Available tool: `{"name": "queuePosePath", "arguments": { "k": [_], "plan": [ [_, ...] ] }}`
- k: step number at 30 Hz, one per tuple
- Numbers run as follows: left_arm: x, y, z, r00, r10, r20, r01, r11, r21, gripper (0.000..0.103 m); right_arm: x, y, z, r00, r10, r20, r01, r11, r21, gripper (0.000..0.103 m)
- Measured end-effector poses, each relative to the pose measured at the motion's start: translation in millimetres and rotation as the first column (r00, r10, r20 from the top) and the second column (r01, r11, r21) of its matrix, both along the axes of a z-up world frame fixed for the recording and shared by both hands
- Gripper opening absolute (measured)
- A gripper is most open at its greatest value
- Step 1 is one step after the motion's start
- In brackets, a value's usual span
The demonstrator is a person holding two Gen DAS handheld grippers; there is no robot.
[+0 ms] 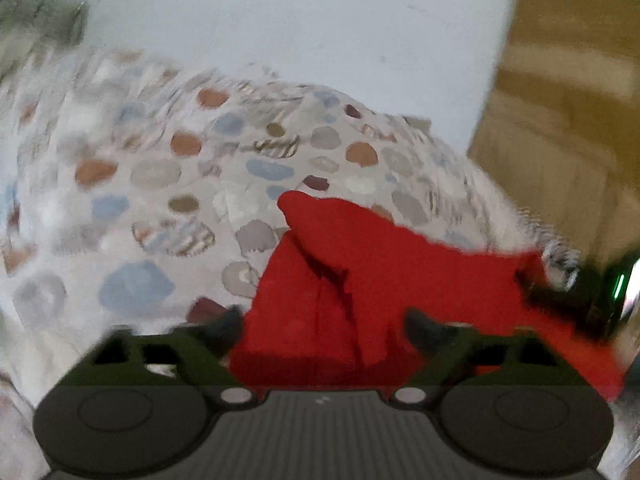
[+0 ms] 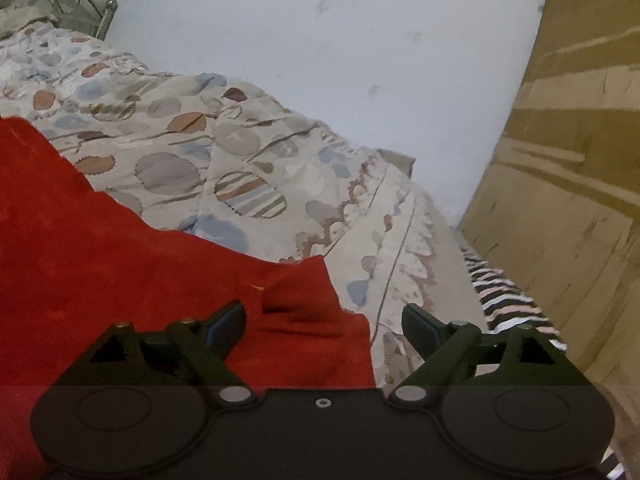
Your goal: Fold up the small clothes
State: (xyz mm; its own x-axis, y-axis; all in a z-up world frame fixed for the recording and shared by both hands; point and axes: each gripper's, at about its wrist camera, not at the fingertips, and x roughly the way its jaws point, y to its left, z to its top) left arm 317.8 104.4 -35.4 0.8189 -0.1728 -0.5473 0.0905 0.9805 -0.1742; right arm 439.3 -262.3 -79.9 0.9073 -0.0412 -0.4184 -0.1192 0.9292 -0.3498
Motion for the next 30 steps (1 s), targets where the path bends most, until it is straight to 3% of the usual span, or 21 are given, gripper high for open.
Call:
{"name": "queuePosePath", "arguments": {
  "k": [2,3,4,5,7,11,15,19,21,22,23,24,25,27,30],
  "plan": [
    [-0.3,-5.8,-3.2,0.999,-0.044,-0.015,0.044,0.998,0.047,0.041,-1.2,1.0,3.4,1.0,-0.023,0.008,0.023,1.0,-0.011,0.055],
    [0.2,-5.1,-4.9,0.997,-0.066,-0.031,0.066,0.998,0.016,0.032,-3.8,2.2,3.7,0.999,-0.033,0.015,0.033,0.999,-0.019,0.048],
    [0.8,-3.9,-5.9,0.996,-0.082,-0.044,0.081,0.996,-0.024,0.012,-5.5,4.1,3.4,0.999,-0.031,0.013,0.031,0.999,-0.029,0.031],
    [0.8,-2.1,-5.8,0.995,-0.085,-0.046,0.082,0.995,-0.056,0.009,-7.2,6.2,2.8,1.0,-0.027,0.008,0.028,0.999,-0.047,0.018],
    [-1.3,1.8,-3.8,0.998,-0.063,-0.027,0.061,0.996,-0.067,0.004,-10.0,11.2,4.4,0.999,-0.033,0.011,0.034,0.996,-0.085,0.011],
    [-1.3,13.1,-6.4,0.999,-0.008,-0.051,0.003,0.995,-0.096,0.003,-17.5,5.0,14.5,0.995,-0.091,0.031,0.092,0.994,-0.058,0.008],
    [8.1,17.3,-13.3,0.993,0.002,-0.115,-0.016,0.992,-0.126,0.003,-17.7,-3.2,4.4,0.989,-0.144,-0.037,0.142,0.989,-0.052,0.008],
    [5.6,20.4,-13.7,0.995,-0.001,-0.099,-0.013,0.989,-0.145,0.003,-16.3,8.0,9.7,0.99,-0.128,-0.054,0.12,0.985,-0.127,0.015],
    [3.0,20.2,-12.8,0.996,-0.022,-0.085,0.009,0.989,-0.146,0.005,-20.6,14.6,17.3,0.992,-0.117,-0.042,0.108,0.978,-0.181,0.043],
    [1.6,17.5,-11.8,0.997,-0.021,-0.076,0.011,0.991,-0.131,0.008,-23.8,17.8,22.7,0.992,-0.12,-0.024,0.113,0.973,-0.2,0.07],
    [0.2,14.3,-11.2,0.998,-0.024,-0.066,0.016,0.994,-0.106,0.01,-30.5,20.8,32.0,0.994,-0.112,0.013,0.113,0.974,-0.197,0.09],
    [-1.7,10.0,-10.7,0.998,-0.028,-0.055,0.024,0.997,-0.072,0.01,-38.2,22.9,41.1,0.994,-0.093,0.056,0.102,0.979,-0.177,0.096],
    [-1.6,5.9,-10.4,0.998,-0.03,-0.051,0.027,0.998,-0.048,0.01,-46.5,26.1,50.2,0.992,-0.073,0.103,0.088,0.984,-0.155,0.102],
    [0.1,3.0,-11.7,0.998,-0.019,-0.058,0.017,0.999,-0.032,0.01,-57.7,36.8,65.0,0.988,-0.025,0.15,0.046,0.989,-0.141,0.102],
    [7.5,5.8,-15.3,0.996,0.005,-0.088,-0.009,0.999,-0.048,0.015,-59.1,53.9,74.9,0.988,0.095,0.119,-0.083,0.991,-0.102,0.102]
  ]
}}
